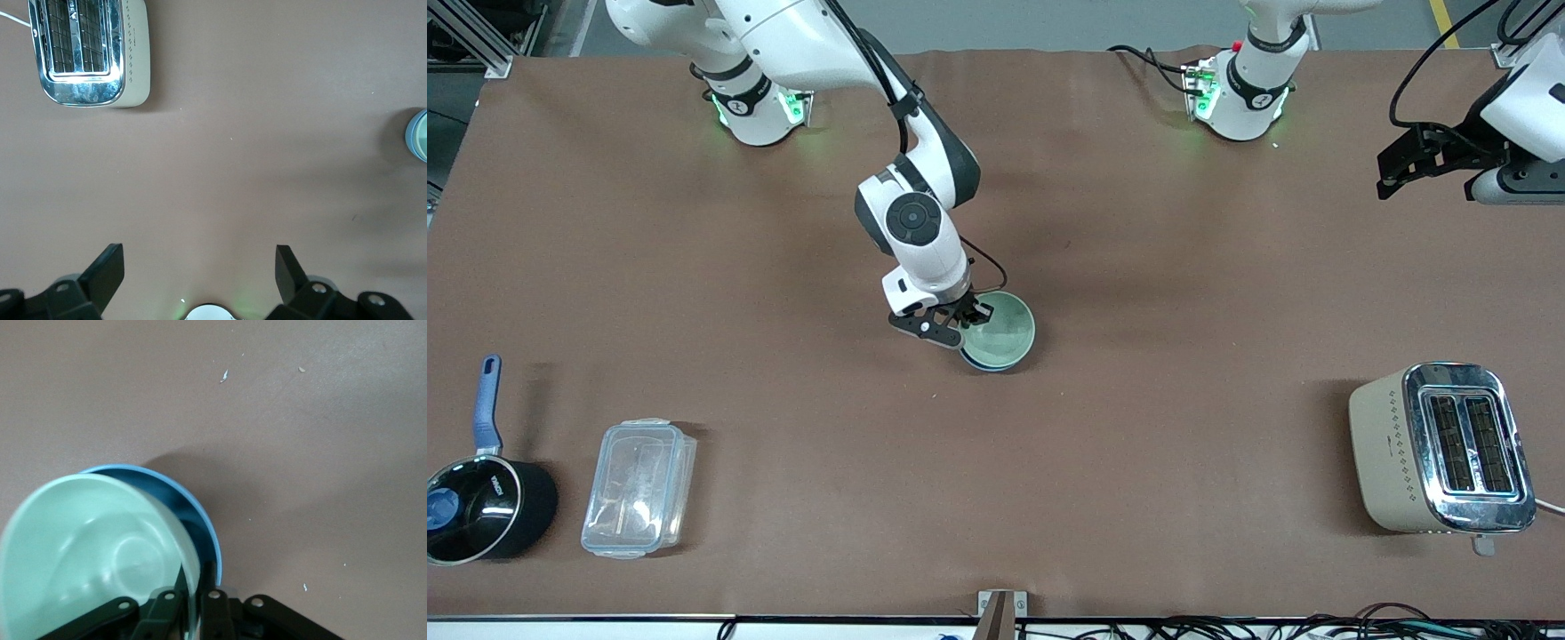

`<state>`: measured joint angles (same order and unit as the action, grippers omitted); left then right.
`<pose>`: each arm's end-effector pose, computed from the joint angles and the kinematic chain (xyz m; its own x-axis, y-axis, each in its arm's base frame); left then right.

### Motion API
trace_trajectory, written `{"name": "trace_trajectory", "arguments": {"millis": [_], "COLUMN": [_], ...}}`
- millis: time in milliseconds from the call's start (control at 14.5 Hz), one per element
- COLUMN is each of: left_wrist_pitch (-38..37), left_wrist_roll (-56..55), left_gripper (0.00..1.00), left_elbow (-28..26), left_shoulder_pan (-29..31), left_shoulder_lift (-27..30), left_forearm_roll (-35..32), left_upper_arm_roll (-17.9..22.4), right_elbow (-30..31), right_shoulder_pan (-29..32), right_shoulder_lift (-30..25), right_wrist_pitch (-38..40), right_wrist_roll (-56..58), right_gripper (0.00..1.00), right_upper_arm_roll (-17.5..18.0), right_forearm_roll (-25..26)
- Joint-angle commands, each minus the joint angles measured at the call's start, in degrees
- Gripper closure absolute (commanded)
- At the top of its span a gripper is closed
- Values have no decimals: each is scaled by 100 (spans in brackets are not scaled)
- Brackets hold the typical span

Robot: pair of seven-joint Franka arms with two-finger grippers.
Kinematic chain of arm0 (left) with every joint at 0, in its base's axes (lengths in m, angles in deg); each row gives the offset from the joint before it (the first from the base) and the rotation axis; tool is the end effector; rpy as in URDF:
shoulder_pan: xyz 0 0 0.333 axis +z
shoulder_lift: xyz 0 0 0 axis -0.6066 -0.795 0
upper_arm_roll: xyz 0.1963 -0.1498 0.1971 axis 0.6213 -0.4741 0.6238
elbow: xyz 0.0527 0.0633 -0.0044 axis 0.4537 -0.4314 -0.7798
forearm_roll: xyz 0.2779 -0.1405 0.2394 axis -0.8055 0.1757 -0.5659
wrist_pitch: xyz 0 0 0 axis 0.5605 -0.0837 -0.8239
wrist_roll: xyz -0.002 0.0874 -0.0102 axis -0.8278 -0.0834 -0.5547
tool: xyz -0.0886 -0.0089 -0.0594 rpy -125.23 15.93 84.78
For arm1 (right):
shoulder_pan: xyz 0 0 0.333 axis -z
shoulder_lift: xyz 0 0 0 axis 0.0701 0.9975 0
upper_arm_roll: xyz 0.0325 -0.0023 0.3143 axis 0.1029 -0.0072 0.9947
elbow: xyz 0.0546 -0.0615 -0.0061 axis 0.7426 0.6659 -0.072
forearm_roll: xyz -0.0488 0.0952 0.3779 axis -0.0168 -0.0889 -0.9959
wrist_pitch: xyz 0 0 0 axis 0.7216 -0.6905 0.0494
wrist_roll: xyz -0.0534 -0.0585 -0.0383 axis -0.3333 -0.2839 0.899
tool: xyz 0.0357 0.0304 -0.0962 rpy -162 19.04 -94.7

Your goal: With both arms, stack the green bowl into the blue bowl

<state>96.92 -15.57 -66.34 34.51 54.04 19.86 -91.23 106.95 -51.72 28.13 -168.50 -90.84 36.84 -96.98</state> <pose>0.5206 -0.0714 0.6630 0.9975 -0.0599 -0.0367 -0.0609 -0.9977 -0.0288 0.5102 0.4452 0.2470 0.9289 -0.3702 -0.0082 -0.3688 -0.9229 -0.1104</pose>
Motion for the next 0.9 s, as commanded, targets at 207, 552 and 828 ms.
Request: {"name": "trace_trajectory", "arguments": {"millis": [207, 552, 828], "left_wrist_pitch": [38, 38, 29], "left_wrist_roll": [90, 91, 108], "left_gripper": [0, 0, 0], "left_elbow": [-28, -11, -19], "left_shoulder_pan": [-24, -6, -6], "left_shoulder_lift": [88, 79, 70], "left_forearm_roll": [2, -6, 11], "left_upper_arm_roll": [28, 28, 28], "right_elbow": [-76, -332, -340], "right_shoulder_pan": [129, 455, 507], "right_shoulder_lift": [-292, -1407, -2050], "right_wrist_pitch": [287, 1858, 2809], "right_wrist_roll": [-94, 169, 1132], "right_gripper": [0, 0, 0], "right_upper_arm_roll": [-85, -628, -1436], "right_forearm_roll": [-46, 846, 1254]}}
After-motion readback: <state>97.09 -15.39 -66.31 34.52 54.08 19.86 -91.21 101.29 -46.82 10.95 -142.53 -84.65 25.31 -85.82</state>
